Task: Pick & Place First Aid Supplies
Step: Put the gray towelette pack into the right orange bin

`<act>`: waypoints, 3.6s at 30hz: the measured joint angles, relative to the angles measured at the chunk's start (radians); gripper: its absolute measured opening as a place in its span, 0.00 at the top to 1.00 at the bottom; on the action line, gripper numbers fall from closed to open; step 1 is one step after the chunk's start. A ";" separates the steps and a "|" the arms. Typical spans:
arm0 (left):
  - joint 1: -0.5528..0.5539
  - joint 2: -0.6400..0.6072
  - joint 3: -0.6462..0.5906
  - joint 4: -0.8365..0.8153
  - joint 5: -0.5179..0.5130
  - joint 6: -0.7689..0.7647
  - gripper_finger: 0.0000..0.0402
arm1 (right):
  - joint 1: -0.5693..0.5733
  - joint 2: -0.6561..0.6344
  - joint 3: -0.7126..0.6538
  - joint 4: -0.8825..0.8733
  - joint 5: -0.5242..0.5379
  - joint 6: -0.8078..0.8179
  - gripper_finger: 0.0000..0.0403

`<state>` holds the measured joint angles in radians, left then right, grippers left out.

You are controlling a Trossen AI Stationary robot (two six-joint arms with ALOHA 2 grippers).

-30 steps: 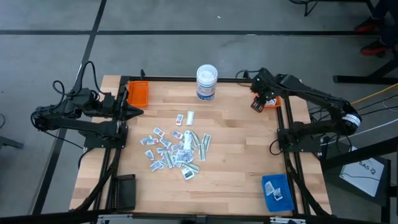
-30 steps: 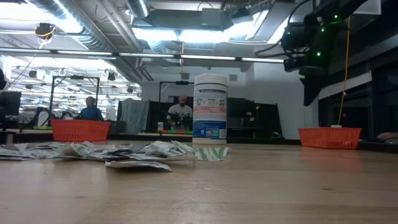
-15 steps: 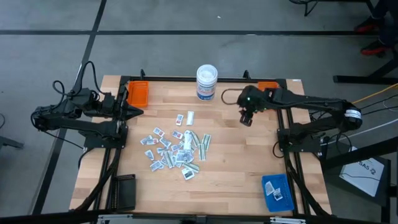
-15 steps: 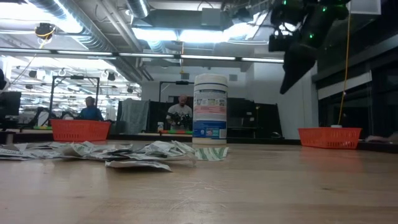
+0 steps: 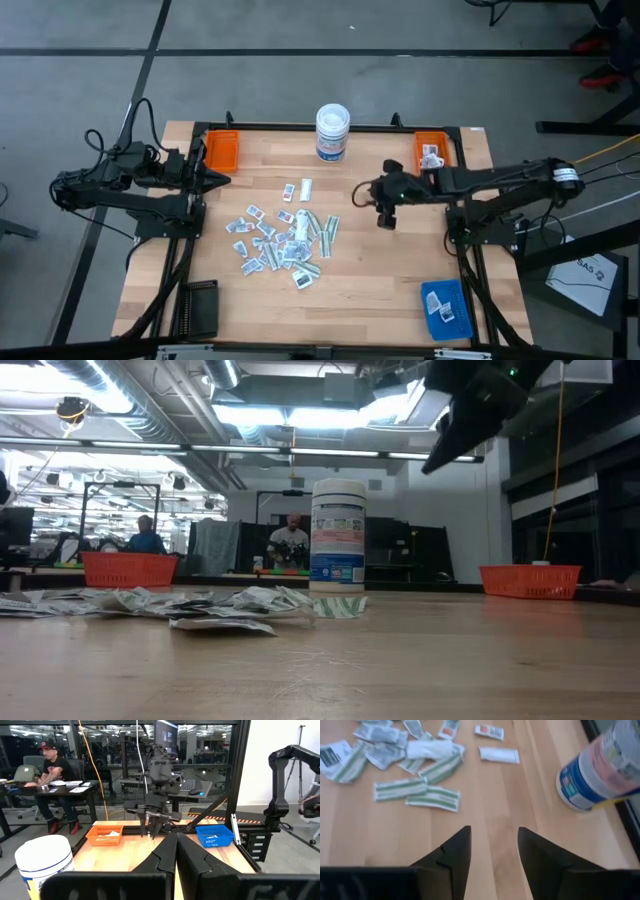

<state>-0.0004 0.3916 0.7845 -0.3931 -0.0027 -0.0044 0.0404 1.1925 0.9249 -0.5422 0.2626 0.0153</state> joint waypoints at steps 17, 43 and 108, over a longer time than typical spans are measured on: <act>0.000 0.000 0.000 0.000 0.000 0.000 0.99 | 0.247 0.225 0.000 0.385 0.059 0.003 0.60; 0.000 0.000 0.000 0.000 0.000 0.000 0.99 | 0.403 0.714 0.254 0.687 0.060 -0.204 0.60; 0.000 0.000 0.000 0.000 0.000 0.000 0.99 | 0.350 1.036 0.451 0.658 -0.051 -0.110 0.98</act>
<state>-0.0002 0.3920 0.7843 -0.3931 -0.0029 -0.0044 0.3909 2.2284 1.3758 0.1162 0.2115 -0.0945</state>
